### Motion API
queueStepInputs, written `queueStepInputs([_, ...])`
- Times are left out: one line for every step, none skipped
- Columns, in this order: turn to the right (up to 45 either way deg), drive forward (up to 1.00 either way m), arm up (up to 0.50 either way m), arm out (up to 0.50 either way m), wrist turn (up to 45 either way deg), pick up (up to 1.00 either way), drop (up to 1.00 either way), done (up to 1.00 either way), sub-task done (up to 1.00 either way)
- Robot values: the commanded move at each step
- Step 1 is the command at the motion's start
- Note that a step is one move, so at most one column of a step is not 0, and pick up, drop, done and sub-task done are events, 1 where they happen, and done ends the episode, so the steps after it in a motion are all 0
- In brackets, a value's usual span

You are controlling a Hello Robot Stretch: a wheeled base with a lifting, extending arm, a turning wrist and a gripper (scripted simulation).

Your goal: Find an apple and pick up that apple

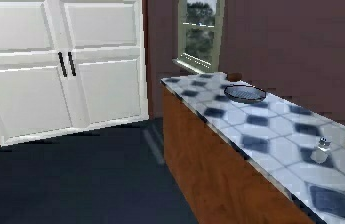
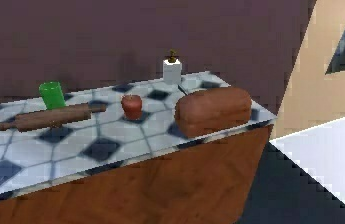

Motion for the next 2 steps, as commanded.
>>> queueStepInputs([0.0, 0.0, 0.38, 0.0, 0.0, 0.0, 0.0, 0.0, 0.0])
queueStepInputs([0.0, 0.0, 0.0, 0.46, 0.0, 0.0, 0.0, 0.0, 0.0])
